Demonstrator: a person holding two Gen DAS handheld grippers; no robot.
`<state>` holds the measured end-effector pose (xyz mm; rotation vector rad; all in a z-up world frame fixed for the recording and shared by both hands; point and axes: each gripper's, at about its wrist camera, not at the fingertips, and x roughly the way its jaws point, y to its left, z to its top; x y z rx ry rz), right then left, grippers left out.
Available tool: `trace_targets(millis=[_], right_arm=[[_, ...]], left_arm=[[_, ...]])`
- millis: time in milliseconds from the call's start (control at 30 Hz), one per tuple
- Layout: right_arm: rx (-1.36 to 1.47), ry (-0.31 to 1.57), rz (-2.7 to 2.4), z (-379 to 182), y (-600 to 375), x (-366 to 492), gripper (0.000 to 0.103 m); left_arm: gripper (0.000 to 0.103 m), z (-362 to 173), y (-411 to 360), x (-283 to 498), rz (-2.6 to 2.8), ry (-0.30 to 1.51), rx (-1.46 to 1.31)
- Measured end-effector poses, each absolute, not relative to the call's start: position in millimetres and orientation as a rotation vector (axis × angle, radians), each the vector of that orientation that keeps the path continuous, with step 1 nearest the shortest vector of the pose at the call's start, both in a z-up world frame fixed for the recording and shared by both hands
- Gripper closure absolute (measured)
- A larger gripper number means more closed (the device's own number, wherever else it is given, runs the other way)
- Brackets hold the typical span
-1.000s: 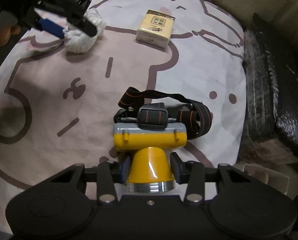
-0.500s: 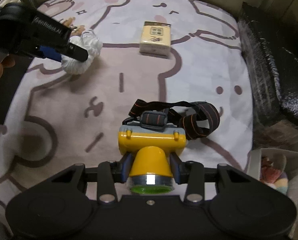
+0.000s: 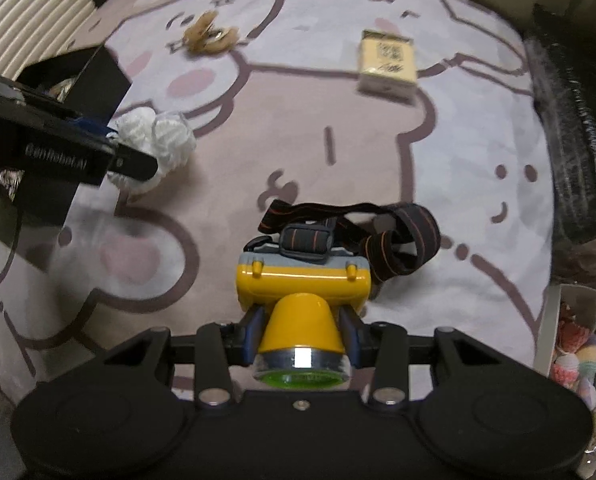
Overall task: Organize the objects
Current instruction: 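Carry the yarn skein in the left tool to the black box while the right tool carries the headlamp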
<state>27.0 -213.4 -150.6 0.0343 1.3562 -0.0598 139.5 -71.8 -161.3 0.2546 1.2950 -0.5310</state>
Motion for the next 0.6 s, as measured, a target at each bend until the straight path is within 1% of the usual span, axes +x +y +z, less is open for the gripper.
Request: trace_targets(millis=[233,400,500,600], right_arm=[[0.003,1.429,-0.072,-167,-208,27,0.062],[0.033,1.414,-0.073,-168,-213,27,0.062],[0.022,1.398,-0.066,-166,-212,27,0.062],[0.007,1.348,-0.082,-159,-212,30,0.062]], left_arm=[[0.061,-173,-65,142,-0.472,1.33,0.212],[0.06,-182,-66,149,-0.452,1.355,0.162],[0.064,-181,-66,153,-0.449,1.355,0.139],[0.065,-171,-66,154,-0.447,1.306,0.123]])
